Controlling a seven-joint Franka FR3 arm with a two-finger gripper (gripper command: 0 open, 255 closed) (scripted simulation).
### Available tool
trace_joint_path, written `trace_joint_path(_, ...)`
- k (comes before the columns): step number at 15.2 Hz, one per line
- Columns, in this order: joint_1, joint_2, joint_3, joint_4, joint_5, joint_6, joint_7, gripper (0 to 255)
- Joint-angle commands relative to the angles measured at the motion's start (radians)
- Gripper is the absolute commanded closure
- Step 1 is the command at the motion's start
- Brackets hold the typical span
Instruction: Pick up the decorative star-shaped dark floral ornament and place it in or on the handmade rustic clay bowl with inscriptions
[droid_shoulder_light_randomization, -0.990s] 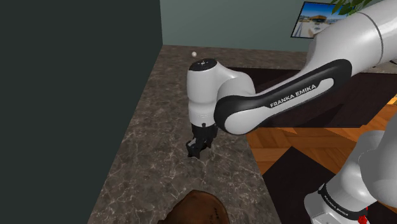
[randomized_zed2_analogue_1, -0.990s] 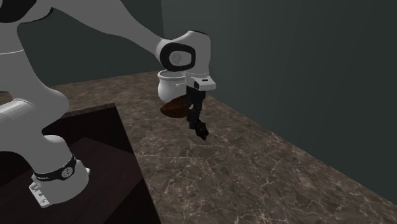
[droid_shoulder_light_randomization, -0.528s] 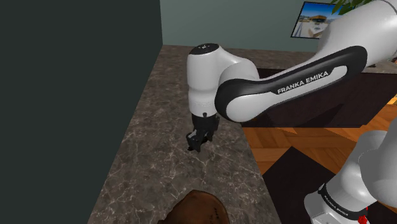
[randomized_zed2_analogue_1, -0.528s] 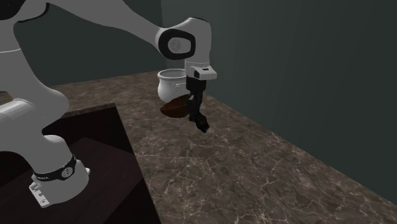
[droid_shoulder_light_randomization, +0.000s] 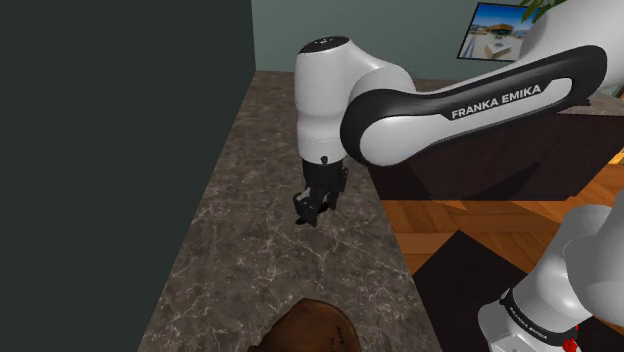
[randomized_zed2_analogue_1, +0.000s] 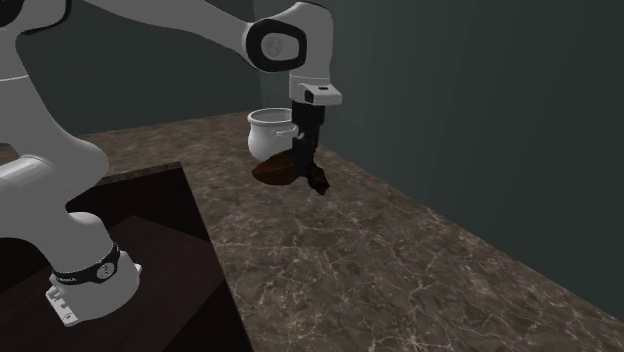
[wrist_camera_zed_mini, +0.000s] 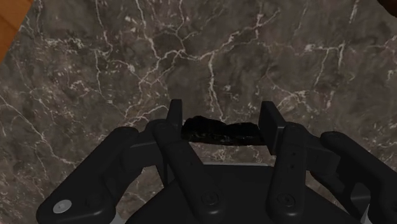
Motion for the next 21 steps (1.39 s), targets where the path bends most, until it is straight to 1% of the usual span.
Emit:
trace_joint_path(1, 0.0, -0.009, 0.0, 0.02, 0.005, -0.028, -0.003, 255)
trace_joint_path(3, 0.0, -0.012, 0.0, 0.03, 0.006, -0.042, -0.005, 255)
trace_joint_path(8, 0.056, -0.046, 0.058, -0.001, 0.032, -0.046, 0.099, 255)
trace_joint_path(12, 0.101, -0.056, 0.108, -0.006, 0.048, -0.052, 0.188, 255)
trace_joint_path(17, 0.159, -0.042, 0.173, 0.014, 0.055, -0.062, 0.31, 255)
trace_joint_path(21, 0.207, -0.009, 0.227, 0.05, 0.047, -0.073, 0.415, 255)
